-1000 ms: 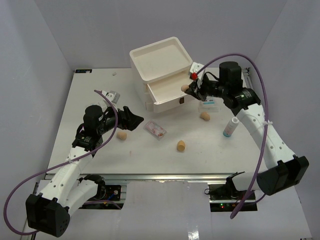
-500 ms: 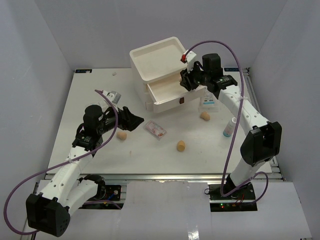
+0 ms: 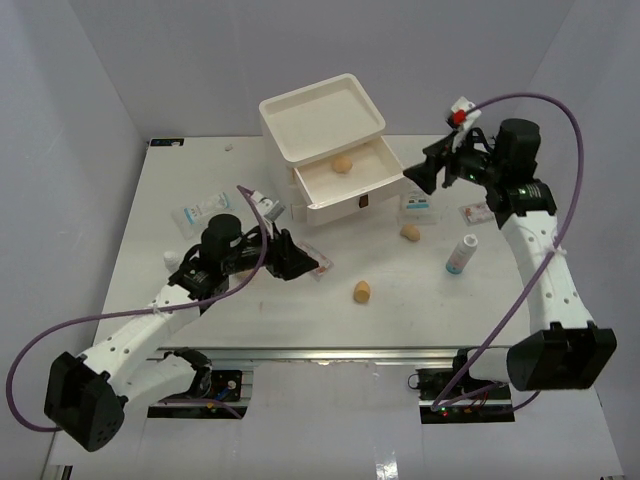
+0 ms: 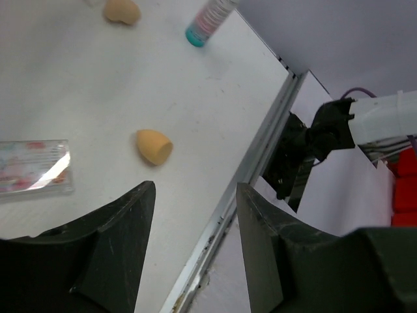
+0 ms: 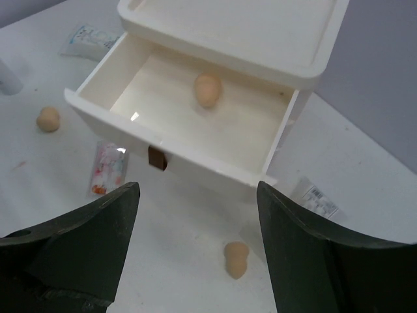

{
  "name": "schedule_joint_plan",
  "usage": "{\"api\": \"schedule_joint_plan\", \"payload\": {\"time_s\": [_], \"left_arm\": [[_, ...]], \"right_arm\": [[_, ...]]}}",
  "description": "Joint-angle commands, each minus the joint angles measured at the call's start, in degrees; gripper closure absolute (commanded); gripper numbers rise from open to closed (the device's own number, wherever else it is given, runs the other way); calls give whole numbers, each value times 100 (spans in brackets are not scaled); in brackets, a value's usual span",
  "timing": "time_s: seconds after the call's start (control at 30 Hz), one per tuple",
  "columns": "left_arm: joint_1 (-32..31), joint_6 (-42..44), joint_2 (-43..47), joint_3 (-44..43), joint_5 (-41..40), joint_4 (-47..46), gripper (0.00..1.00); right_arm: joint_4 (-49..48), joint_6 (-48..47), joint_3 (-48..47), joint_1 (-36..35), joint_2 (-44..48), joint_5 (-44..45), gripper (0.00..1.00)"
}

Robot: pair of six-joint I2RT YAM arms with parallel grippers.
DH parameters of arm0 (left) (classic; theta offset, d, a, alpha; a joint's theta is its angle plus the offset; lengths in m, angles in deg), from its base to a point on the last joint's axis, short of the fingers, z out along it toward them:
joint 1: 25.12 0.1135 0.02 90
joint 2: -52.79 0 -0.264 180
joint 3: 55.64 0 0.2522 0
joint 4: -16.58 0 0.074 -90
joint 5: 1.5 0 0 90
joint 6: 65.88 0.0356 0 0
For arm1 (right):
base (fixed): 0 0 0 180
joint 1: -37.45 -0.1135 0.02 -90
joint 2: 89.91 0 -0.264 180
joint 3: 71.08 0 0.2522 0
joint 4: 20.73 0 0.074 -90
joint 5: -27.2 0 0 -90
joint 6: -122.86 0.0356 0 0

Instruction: Organize the makeup

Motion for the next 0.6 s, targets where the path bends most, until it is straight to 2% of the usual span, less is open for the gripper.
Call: {"api": "schedule_joint_plan", "payload": {"time_s": [0.0,0.1,0.17,0.27,0.43,0.57], "left_arm": [[-1428,-309,-544,-557,-1397,189,38],[-2278,-609,-1598,-1031,-2409,503,52],[-2532,-802,-2049,-1397,-3069,700,56],[-2774,-964,-2792,-1773,-3757,811,54],[-2878,-978,-4081,-2649,-4326,1196,43],[-2919,-943,-4895,-3429,-4777,1741,40]], "right_arm": [[187,-437,1329,594,787,-1860,22],[32,-504,2053,767,1121,-2076,23],[-163,-361,2301,956,1187,-2315,24],[-168,-344,2323,1147,1260,-2391,24],[-192,-344,2485,1368,1296,-2492,24],[-192,-353,2534,1519,1269,-2602,24]]}}
